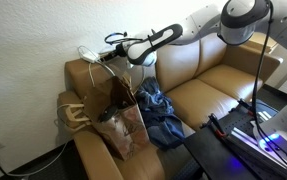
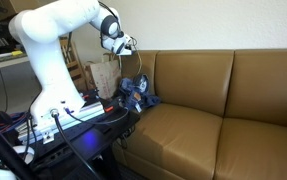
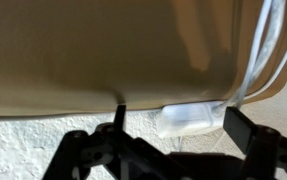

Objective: Move the cable to right

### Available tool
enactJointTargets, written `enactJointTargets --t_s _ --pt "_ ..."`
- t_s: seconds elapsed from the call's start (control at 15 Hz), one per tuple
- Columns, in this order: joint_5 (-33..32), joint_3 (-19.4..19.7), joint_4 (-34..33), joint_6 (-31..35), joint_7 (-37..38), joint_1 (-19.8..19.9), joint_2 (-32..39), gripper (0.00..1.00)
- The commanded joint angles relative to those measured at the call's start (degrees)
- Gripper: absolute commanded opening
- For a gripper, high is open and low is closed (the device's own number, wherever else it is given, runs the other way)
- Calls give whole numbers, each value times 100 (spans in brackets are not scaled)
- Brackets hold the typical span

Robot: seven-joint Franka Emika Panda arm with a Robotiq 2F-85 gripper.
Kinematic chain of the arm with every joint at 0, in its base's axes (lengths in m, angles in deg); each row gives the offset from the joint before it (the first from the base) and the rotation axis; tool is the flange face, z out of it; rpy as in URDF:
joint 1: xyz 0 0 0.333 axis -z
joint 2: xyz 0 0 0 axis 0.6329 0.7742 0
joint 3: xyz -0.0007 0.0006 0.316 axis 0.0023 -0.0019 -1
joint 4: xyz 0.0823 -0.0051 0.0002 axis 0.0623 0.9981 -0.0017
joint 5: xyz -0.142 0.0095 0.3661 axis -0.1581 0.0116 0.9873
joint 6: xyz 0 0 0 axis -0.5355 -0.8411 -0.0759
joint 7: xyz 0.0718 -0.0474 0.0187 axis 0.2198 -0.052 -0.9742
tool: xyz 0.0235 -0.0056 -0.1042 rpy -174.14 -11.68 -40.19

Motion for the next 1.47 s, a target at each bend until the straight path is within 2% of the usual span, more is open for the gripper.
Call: enactJointTargets --t_s 0.0,0.6,1.07,1.4 --pt "-32 -129 41 164 2 103 -22 100" --pt "-147 -594 -68 77 -47 159 299 100" --pt "-45 -487 -56 134 4 28 336 100" --pt "-386 -571 -96 74 -172 -159 185 100"
